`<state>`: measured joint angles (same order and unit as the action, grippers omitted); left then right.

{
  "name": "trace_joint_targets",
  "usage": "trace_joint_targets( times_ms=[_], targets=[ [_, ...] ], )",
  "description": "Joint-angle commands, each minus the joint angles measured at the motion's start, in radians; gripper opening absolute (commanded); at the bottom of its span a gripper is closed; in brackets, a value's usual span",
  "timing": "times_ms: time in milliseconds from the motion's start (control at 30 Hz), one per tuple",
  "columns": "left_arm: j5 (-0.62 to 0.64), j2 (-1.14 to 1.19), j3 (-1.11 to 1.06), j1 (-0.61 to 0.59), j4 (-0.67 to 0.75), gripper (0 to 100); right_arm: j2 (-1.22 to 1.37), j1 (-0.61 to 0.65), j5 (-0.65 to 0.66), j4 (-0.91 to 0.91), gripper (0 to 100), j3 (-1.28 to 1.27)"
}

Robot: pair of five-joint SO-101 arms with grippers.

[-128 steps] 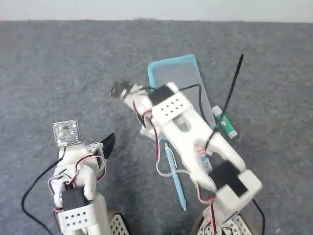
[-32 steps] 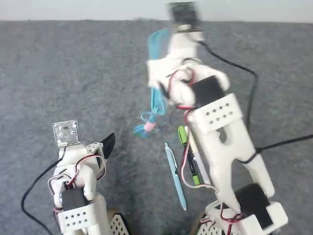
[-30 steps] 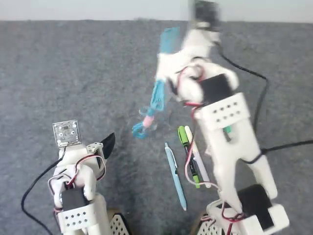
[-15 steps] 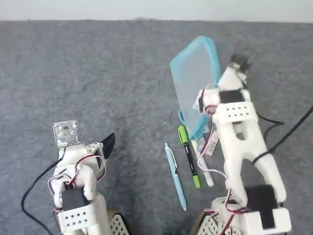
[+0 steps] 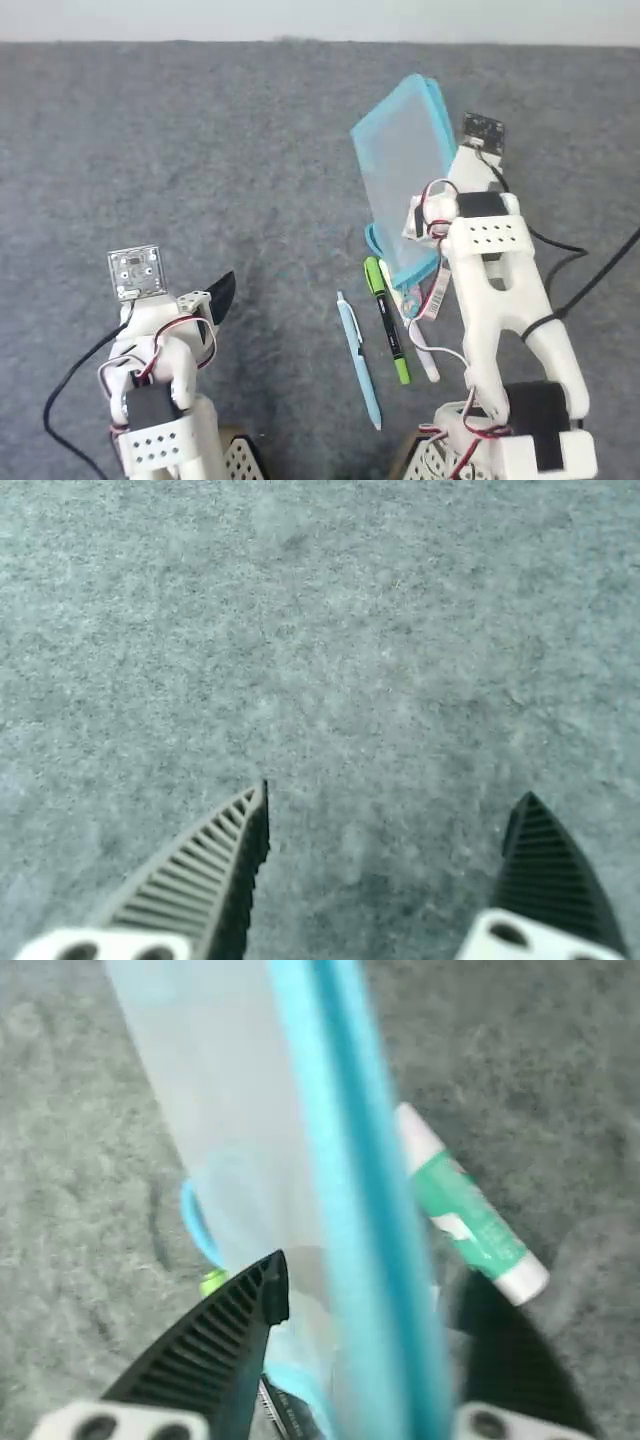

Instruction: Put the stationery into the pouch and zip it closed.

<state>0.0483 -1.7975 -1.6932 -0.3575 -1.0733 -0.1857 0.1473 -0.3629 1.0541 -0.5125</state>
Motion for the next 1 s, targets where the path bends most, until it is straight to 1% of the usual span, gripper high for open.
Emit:
trace_joint_targets(
  times_ms=[0, 133, 267, 400, 467, 533, 600, 667, 767, 833, 967],
  targets=[
    [-0.002, -0.021, 0.007, -0.002, 0.023, 36, 0.015, -0.067, 0.018, 0.002, 59.3, -0.014],
    [-0.002, -0.021, 0.007, -0.002, 0.023, 36, 0.005, -0.099, 0.023, 0.007, 58.1, 0.014],
    [-0.002, -0.021, 0.007, -0.002, 0.023, 36, -0.002, -0.113, 0.138, 0.056, 53.8, 0.115],
    [-0.002, -0.021, 0.007, -0.002, 0.023, 36, -0.074, -0.114, 0.157, 0.128, 48.0, 0.201],
    [-0.002, -0.021, 0.007, -0.002, 0.023, 36, -0.119, -0.068, 0.183, 0.16, 44.6, 0.176],
    [-0.002, -0.02, 0.007, -0.002, 0.023, 36, -0.153, 0.022, 0.259, 0.182, 40.3, 0.101],
    [-0.002, -0.02, 0.007, -0.002, 0.023, 36, -0.193, 0.107, 0.302, 0.165, 34.6, -0.002],
    [-0.002, -0.02, 0.007, -0.002, 0.023, 36, -0.209, 0.16, 0.296, 0.122, 28.4, -0.075],
    [-0.002, -0.02, 0.007, -0.002, 0.023, 36, -0.211, 0.2, 0.209, 0.041, 21.1, -0.152],
    [-0.002, -0.02, 0.007, -0.002, 0.023, 36, -0.199, 0.216, 0.173, 0.027, 20.3, -0.175],
    [-0.002, -0.02, 0.007, -0.002, 0.023, 36, -0.156, 0.214, 0.178, 0.016, 20.1, -0.173]
  ],
)
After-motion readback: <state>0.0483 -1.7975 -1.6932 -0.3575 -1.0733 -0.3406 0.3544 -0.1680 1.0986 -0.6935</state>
